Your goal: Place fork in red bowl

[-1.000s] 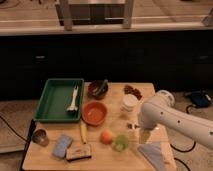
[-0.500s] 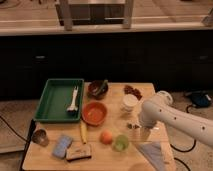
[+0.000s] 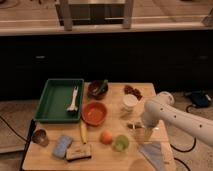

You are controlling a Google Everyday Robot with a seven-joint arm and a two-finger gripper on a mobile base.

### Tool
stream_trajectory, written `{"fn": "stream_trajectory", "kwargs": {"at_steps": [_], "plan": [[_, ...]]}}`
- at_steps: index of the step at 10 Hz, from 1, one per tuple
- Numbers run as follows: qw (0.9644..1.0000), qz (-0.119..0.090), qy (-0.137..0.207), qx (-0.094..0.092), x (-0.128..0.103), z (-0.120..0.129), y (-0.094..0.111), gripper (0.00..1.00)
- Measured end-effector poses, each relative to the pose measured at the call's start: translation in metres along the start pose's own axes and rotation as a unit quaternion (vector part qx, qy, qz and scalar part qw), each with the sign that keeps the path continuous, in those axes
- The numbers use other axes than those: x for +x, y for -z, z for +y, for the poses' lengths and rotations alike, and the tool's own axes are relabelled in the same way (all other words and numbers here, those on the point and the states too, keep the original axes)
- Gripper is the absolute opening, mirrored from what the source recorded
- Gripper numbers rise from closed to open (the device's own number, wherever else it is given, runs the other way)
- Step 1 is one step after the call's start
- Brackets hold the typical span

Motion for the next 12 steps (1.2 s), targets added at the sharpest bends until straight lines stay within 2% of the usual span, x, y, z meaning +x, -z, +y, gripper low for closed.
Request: {"fn": "stream_trajectory", "kwargs": {"at_steps": [4, 5, 8, 9, 11, 12], "plan": [[1.0000, -0.004, 0.002, 0.003, 0.005, -0.005, -0.015, 0.80], [1.0000, -0.004, 0.004, 0.002, 0.006, -0.007, -0.020, 0.77], [1.0000, -0.005, 0.005, -0.006, 0.005, -0.009, -0.032, 0.50], [0.9999, -0.005, 0.005, -0.007, 0.005, -0.009, -0.033, 0.38], [0.9999, -0.005, 0.006, -0.008, 0.004, -0.009, -0.028, 0.20], [0.9999, -0.004, 0.007, -0.006, 0.005, -0.010, -0.026, 0.06]]}}
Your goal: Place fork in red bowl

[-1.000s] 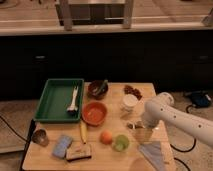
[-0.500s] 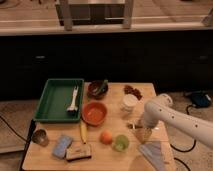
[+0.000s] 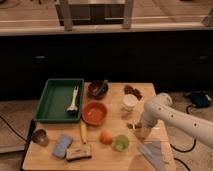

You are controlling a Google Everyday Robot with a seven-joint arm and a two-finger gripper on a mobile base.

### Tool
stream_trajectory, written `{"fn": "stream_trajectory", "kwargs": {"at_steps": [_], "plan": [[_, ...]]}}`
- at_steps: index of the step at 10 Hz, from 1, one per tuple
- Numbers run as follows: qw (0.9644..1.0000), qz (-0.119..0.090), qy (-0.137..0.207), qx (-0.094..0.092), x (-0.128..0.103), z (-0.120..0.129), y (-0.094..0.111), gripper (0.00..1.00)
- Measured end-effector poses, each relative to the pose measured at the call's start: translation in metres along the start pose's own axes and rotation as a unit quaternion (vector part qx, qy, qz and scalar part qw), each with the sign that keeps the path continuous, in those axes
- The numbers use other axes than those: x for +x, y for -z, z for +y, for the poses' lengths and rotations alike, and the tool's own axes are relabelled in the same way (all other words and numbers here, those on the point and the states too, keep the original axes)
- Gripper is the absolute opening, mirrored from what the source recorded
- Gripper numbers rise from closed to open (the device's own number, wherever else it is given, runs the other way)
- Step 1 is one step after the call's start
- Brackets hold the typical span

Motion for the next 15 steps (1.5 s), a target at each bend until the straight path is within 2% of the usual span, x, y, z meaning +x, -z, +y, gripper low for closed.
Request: {"fn": "stream_trajectory", "kwargs": {"at_steps": [2, 5, 10, 11, 15], "plan": [[1.0000, 0.001, 0.000, -0.003, 0.000, 0.002, 0.001, 0.00], [1.0000, -0.004, -0.003, -0.006, 0.000, -0.001, -0.005, 0.00], [1.0000, -0.004, 0.001, -0.008, 0.000, 0.001, 0.001, 0.00], [0.9999, -0.005, 0.002, -0.009, -0.001, -0.001, 0.007, 0.00], [0.9998, -0.014, 0.016, 0.000, -0.010, -0.014, 0.058, 0.00]]}}
